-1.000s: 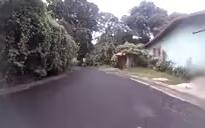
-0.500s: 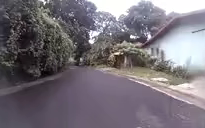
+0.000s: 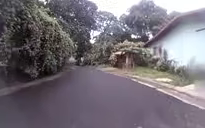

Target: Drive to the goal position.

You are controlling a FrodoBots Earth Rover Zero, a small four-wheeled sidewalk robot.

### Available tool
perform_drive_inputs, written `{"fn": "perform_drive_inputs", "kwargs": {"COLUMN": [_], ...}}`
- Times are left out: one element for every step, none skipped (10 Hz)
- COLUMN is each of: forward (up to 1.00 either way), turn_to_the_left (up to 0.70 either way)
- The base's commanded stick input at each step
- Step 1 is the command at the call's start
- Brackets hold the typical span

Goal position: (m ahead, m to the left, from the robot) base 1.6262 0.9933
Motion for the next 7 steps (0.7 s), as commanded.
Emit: {"fn": "perform_drive_inputs", "kwargs": {"forward": [0.5,0.5,0.5,0.5,0.5,0.5,0.5], "turn_to_the_left": [0.0,0.0,0.0,0.0,0.0,0.0,0.0]}}
